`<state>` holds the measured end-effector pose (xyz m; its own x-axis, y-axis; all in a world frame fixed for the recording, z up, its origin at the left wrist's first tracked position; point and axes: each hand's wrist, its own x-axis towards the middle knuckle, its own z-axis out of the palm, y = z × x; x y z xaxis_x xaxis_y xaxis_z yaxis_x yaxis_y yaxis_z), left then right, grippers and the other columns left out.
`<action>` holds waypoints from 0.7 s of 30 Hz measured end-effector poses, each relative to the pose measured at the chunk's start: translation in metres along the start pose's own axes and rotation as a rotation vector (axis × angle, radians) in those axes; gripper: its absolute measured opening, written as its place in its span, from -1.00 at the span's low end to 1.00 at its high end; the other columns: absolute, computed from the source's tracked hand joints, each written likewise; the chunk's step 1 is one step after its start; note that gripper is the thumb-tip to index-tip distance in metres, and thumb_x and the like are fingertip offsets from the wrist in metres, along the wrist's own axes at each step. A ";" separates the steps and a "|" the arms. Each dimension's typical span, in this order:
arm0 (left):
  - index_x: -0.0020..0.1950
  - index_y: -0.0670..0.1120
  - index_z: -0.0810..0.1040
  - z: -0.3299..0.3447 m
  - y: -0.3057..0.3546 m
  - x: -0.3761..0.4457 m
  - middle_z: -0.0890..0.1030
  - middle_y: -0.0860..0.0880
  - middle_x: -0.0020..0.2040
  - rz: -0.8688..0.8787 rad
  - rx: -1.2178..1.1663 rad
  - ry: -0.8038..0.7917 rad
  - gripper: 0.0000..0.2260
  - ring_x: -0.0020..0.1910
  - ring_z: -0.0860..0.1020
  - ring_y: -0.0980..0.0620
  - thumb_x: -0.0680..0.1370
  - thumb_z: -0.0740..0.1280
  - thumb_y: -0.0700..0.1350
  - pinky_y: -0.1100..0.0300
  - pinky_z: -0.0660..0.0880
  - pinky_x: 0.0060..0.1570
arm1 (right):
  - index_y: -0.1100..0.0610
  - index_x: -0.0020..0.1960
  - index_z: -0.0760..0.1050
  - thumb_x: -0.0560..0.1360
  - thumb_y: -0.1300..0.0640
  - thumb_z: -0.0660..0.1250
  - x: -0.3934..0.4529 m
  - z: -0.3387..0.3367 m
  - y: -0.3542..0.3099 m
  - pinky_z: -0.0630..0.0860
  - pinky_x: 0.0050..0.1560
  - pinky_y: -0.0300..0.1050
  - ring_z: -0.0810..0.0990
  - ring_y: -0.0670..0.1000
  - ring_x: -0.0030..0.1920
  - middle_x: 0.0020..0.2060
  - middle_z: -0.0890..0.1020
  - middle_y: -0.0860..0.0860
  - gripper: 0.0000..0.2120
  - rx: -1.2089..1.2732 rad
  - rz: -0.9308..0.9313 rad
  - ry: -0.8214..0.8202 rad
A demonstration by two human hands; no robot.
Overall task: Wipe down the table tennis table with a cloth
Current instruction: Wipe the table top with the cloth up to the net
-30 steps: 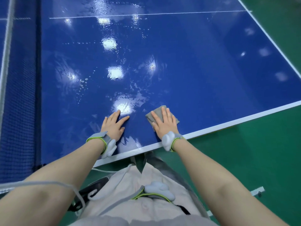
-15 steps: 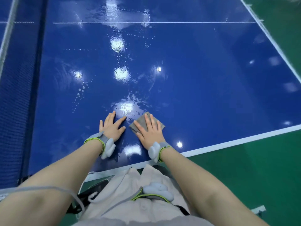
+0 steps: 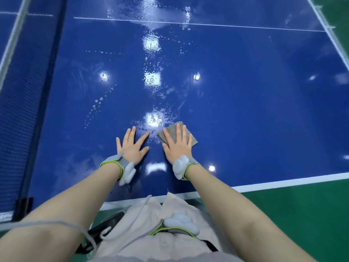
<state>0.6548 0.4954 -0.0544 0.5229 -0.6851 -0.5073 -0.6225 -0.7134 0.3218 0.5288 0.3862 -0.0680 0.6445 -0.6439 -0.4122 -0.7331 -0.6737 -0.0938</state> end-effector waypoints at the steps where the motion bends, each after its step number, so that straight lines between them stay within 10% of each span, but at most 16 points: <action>1: 0.47 0.26 0.05 -0.001 0.001 0.002 -0.20 0.05 0.53 -0.006 -0.019 0.005 -0.56 0.50 -0.25 0.08 0.61 0.08 0.09 -0.07 -0.31 0.41 | -0.13 0.54 -0.17 0.64 -0.11 -0.10 0.000 0.000 -0.001 -0.29 0.44 0.17 -0.32 0.16 0.50 0.52 -0.28 0.12 -0.49 -0.013 -0.061 -0.004; 6: 0.44 0.25 0.18 -0.008 -0.001 0.010 -0.12 0.06 0.54 -0.007 -0.074 0.040 -0.62 0.50 -0.19 0.09 0.62 0.08 0.04 -0.05 -0.29 0.42 | -0.15 0.54 -0.13 0.62 -0.16 -0.21 0.012 -0.011 0.034 -0.25 0.46 0.08 -0.29 0.10 0.52 0.53 -0.24 0.06 -0.50 -0.066 -0.203 0.015; 14: 0.47 0.24 0.08 -0.011 0.004 0.023 -0.16 0.04 0.54 -0.062 -0.059 0.048 -0.58 0.50 -0.22 0.08 0.62 0.08 0.04 -0.09 -0.31 0.40 | -0.14 0.54 -0.18 0.65 -0.08 -0.11 0.053 -0.028 0.045 -0.23 0.48 0.16 -0.30 0.15 0.51 0.52 -0.26 0.10 -0.51 0.075 0.146 0.037; 21: 0.48 0.23 0.05 -0.014 0.012 0.043 -0.17 0.01 0.54 -0.076 -0.044 0.079 -0.56 0.50 -0.23 0.05 0.62 0.08 0.05 -0.08 -0.30 0.41 | -0.16 0.54 -0.07 0.55 -0.17 -0.29 0.038 -0.015 0.022 -0.23 0.45 0.17 -0.25 0.15 0.52 0.54 -0.17 0.10 -0.45 -0.015 -0.204 0.051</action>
<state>0.6780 0.4551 -0.0607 0.6130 -0.6370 -0.4675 -0.5540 -0.7684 0.3205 0.5405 0.3411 -0.0726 0.7898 -0.5109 -0.3394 -0.5830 -0.7973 -0.1565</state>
